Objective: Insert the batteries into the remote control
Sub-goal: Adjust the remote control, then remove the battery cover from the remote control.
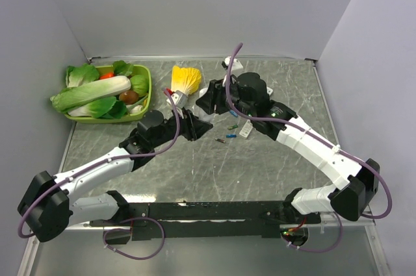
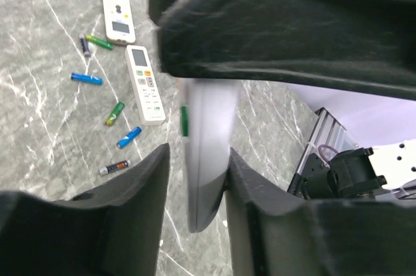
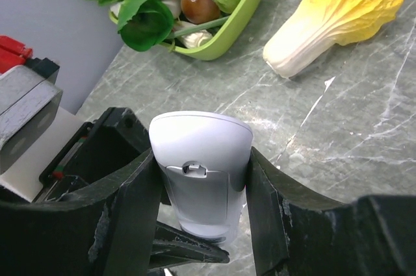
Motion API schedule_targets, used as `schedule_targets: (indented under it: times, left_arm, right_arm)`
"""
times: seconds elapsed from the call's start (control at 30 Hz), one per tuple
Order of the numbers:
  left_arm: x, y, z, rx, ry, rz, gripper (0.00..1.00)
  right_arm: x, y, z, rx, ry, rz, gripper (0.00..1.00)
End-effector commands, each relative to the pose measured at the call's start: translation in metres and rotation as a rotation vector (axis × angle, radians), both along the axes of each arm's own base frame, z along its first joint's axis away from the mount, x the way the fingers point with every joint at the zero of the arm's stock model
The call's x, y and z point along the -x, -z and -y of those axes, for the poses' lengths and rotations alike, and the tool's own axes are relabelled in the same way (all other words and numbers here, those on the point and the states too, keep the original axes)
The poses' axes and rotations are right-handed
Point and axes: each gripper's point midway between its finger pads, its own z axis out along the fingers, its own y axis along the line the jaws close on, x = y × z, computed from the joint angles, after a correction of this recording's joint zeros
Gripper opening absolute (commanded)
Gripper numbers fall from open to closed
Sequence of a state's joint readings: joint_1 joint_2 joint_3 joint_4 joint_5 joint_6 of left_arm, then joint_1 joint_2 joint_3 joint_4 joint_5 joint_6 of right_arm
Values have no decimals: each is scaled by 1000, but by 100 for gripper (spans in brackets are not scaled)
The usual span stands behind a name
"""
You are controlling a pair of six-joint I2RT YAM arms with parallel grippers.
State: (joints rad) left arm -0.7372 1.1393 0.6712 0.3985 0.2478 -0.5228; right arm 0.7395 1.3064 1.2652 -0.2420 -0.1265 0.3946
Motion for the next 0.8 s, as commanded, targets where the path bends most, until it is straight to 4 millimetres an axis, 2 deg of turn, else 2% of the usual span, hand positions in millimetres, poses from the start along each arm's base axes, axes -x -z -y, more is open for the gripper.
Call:
schedule_targets:
  times: [0.0, 0.1, 0.13, 0.17, 0.2, 0.27, 0.3, 0.37, 0.4, 0.43, 0.47, 0.53, 0.57, 0.6, 0.7, 0.77]
  left_arm:
    - [0, -20, -4, 21, -12, 84, 37]
    - [-1, -26, -5, 44, -21, 82, 36]
    - [1, -29, -5, 56, -18, 86, 19]
    - [2, -29, -4, 61, -15, 81, 10]
    - [3, -28, -3, 60, -5, 77, 3]
    - [5, -25, -5, 54, -8, 62, 1]
    - [5, -24, -7, 51, -15, 59, 1]
    - [7, -24, -11, 51, -26, 55, 1]
    - [7, -23, -13, 48, -34, 52, 1]
    - [8, -21, -14, 43, -35, 49, 1]
    - [10, -20, -16, 38, -35, 43, 1]
    - [13, -18, -16, 33, -25, 34, 1]
    - [15, -17, -18, 31, -22, 31, 1]
    - [17, -17, -18, 31, -16, 30, 1]
    - [22, -19, -20, 28, -2, 35, 1]
    - [25, -22, -21, 24, 5, 46, 1]
  right_arm:
    - [6, -36, -10, -102, -10, 56, 0]
    - [8, -31, -11, -105, -7, 46, 0]
    - [9, -29, -11, -106, -11, 40, 4]
    - [12, -29, -10, -108, -19, 42, 16]
    - [13, -31, -8, -102, -26, 60, 39]
    - [19, -39, -1, -100, -40, 108, 59]
    - [18, -43, 4, -66, -51, 168, 73]
    - [24, -56, 13, -37, -72, 256, 80]
    - [26, -58, 16, 11, -101, 330, 88]
    - [31, -67, 21, 19, -120, 391, 91]
    - [34, -60, 22, 50, -152, 434, 93]
    - [50, -76, 23, 78, -263, 660, 93]
    - [53, -60, 23, 101, -295, 689, 94]
    - [58, -67, 22, 101, -328, 778, 97]
    - [68, -58, 23, 159, -405, 852, 99]
    - [73, -61, 17, 191, -479, 907, 99]
